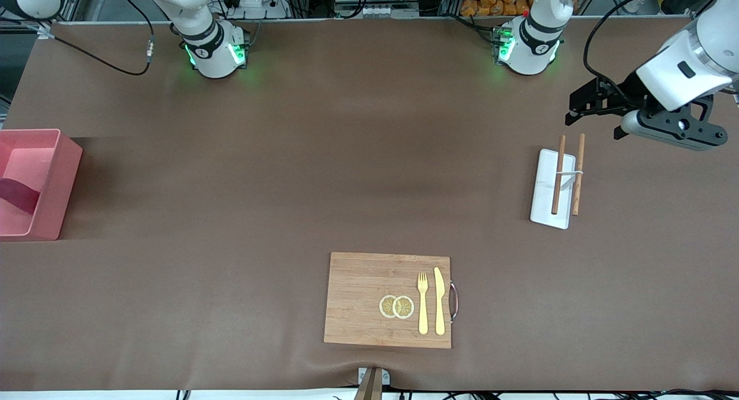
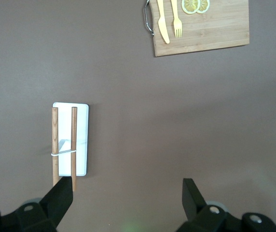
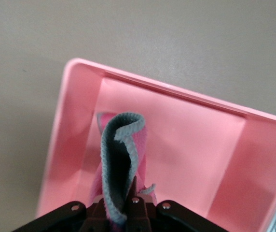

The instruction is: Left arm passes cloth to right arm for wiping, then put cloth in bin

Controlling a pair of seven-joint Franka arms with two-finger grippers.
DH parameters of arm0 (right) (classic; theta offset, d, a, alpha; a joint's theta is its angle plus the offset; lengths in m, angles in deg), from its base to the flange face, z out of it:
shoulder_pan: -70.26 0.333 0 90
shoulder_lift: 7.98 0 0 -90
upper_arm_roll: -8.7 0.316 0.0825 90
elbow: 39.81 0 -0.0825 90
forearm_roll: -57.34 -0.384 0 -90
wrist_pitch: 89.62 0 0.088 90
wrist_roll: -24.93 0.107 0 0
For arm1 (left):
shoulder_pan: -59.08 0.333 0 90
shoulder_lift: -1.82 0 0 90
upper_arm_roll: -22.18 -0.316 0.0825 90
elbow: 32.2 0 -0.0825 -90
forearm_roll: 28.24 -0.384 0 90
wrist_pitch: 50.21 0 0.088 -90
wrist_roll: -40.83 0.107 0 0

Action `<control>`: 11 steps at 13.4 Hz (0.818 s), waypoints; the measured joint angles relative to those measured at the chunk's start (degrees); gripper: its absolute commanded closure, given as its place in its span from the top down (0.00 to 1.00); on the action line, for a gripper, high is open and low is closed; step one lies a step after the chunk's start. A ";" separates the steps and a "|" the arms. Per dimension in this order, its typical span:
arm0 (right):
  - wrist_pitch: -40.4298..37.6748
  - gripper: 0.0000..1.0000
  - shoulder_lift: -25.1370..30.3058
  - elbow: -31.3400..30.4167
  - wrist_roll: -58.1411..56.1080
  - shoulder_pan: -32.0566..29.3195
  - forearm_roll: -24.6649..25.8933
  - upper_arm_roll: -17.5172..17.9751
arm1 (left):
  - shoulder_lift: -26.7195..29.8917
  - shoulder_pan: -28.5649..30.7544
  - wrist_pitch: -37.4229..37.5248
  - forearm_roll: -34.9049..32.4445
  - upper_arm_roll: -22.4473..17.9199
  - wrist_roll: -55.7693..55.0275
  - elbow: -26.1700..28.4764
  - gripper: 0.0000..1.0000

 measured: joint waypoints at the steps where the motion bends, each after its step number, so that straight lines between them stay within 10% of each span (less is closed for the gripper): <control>1: 2.43 1.00 -1.72 -0.29 -1.71 -0.45 -0.76 0.03 | 0.02 0.43 0.00 -0.21 -0.28 0.00 -0.23 1.00; 11: -13.83 1.00 1.63 5.42 1.34 -0.05 -6.39 1.81 | 0.22 -0.91 0.80 -13.92 3.45 -5.33 -0.82 1.00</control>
